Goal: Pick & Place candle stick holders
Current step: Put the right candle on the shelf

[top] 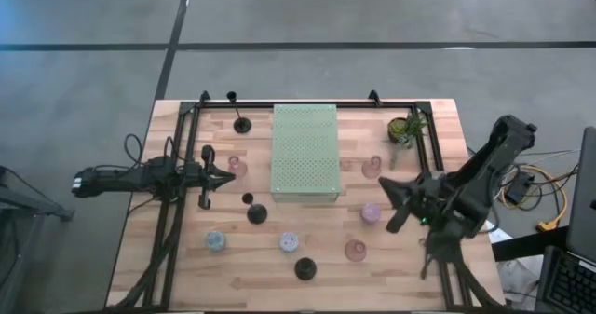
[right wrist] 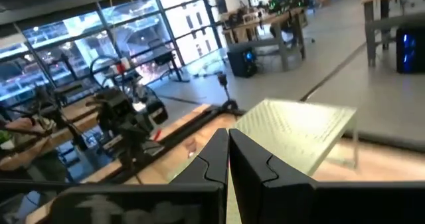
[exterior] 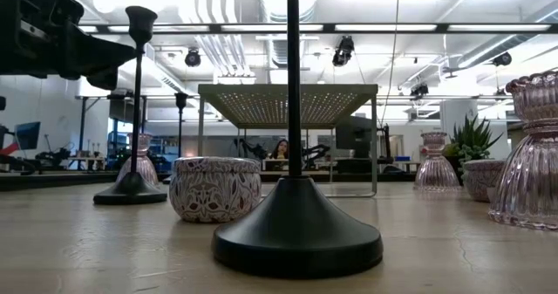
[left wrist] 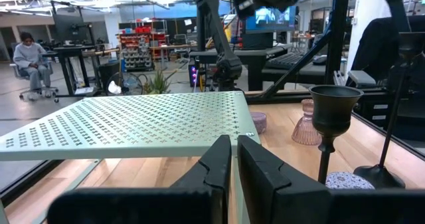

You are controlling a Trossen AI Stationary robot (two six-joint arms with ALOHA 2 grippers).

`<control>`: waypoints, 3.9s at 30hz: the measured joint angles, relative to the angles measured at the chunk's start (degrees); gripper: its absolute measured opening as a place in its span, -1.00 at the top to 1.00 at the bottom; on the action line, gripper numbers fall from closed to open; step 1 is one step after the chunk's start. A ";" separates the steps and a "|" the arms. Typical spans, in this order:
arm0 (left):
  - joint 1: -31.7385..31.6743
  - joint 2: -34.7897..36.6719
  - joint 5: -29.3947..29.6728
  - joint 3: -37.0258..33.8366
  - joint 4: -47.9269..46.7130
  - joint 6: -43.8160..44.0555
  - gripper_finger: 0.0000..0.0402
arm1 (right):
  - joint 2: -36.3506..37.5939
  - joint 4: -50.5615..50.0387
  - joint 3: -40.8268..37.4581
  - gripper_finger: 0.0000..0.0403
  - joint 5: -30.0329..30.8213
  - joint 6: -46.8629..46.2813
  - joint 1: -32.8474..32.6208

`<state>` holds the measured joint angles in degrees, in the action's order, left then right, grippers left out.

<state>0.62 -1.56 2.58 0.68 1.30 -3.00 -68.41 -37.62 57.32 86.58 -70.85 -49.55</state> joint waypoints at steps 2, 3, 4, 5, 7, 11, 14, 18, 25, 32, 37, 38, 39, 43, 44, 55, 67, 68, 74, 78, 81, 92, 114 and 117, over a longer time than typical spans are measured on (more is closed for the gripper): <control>0.00 0.00 -0.01 0.01 0.00 0.00 0.84 | -2.41 -0.90 0.00 0.96 -1.82 -4.58 0.04; 0.00 0.02 0.01 0.01 0.00 0.01 0.84 | -3.32 -1.52 0.00 0.96 -3.35 -6.46 0.04; 0.00 0.00 -0.01 0.01 0.00 -0.01 0.84 | -4.20 -2.14 0.00 0.96 -5.20 -8.31 0.04; 0.00 0.00 -0.01 0.01 0.00 0.00 0.84 | -4.88 -3.05 0.00 0.96 -7.20 -10.22 0.04; 0.00 0.01 0.01 -0.01 0.00 0.01 0.84 | -6.14 -5.60 0.00 0.96 -11.09 -14.35 0.02; 0.00 0.00 0.00 0.01 -0.01 -0.01 0.84 | -8.44 -15.37 0.01 0.96 -20.30 -25.90 0.04; 0.00 0.00 0.00 0.00 0.00 0.00 0.84 | -10.67 -22.14 0.30 0.96 -27.05 -33.29 -0.07; 0.00 0.00 -0.01 0.01 0.00 0.01 0.84 | -14.17 -28.28 0.31 0.96 -34.98 -39.34 -1.09; 0.00 0.02 -0.01 0.01 0.00 -0.01 0.84 | -21.06 -30.78 0.31 0.96 -46.28 -46.58 -4.23; 0.00 0.00 0.01 0.01 0.00 0.00 0.84 | -27.67 -31.24 0.31 0.96 -51.37 -48.72 -6.59; 0.00 0.00 -0.01 0.01 0.00 0.01 0.84 | -30.29 -31.02 0.29 0.96 -52.61 -43.02 -7.30; 0.00 0.00 0.01 0.01 0.00 -0.01 0.84 | -30.62 -30.96 0.28 0.96 -52.67 -42.03 -7.34; 0.00 0.01 0.01 0.01 0.00 0.01 0.84 | -30.84 -30.95 0.24 0.96 -52.80 -41.42 -7.34; 0.00 0.00 0.01 0.01 0.00 0.01 0.84 | -31.03 -29.56 -0.47 0.91 -53.50 -39.73 -7.33; 0.00 0.00 0.01 0.01 0.00 0.00 0.84 | -31.03 -28.94 -0.87 0.87 -53.46 -40.00 -7.33; 0.00 0.02 -0.01 0.00 0.00 -0.01 0.84 | -29.41 -19.67 -7.28 0.06 -46.78 -38.59 -7.29; 0.00 0.02 -0.01 0.01 0.00 -0.01 0.84 | -29.63 -14.40 -13.37 -0.82 -44.80 -37.94 -2.68; 0.00 0.01 0.01 0.01 0.00 0.00 0.84 | -29.63 -14.26 -13.45 -0.84 -44.68 -37.80 -2.65; 0.00 0.00 0.01 0.00 0.00 0.00 0.84 | -29.80 -10.62 -13.53 -0.85 -43.30 -33.73 -2.65; 0.00 0.00 -0.01 -0.01 0.00 0.02 0.84 | -29.98 -8.21 -13.65 -0.85 -41.49 -28.85 -1.91; 0.00 0.02 -0.01 0.00 0.00 -0.01 0.84 | -29.98 -6.05 -14.88 -0.85 -41.37 -26.42 -0.52; 0.00 0.00 -0.01 -0.01 0.00 -0.01 0.84 | -29.96 4.28 -20.00 -0.85 -38.96 -23.41 3.28; 0.00 0.00 0.00 0.01 0.00 0.00 0.84 | -29.85 15.38 -24.82 -0.83 -36.46 -18.86 7.29; 0.00 0.00 -0.01 0.01 0.00 -0.01 0.84 | -29.85 15.34 -24.76 -0.76 -36.63 -18.93 7.32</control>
<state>0.62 -1.56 2.57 0.69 1.30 -3.00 -98.26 -22.28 32.56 49.95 -89.78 -42.24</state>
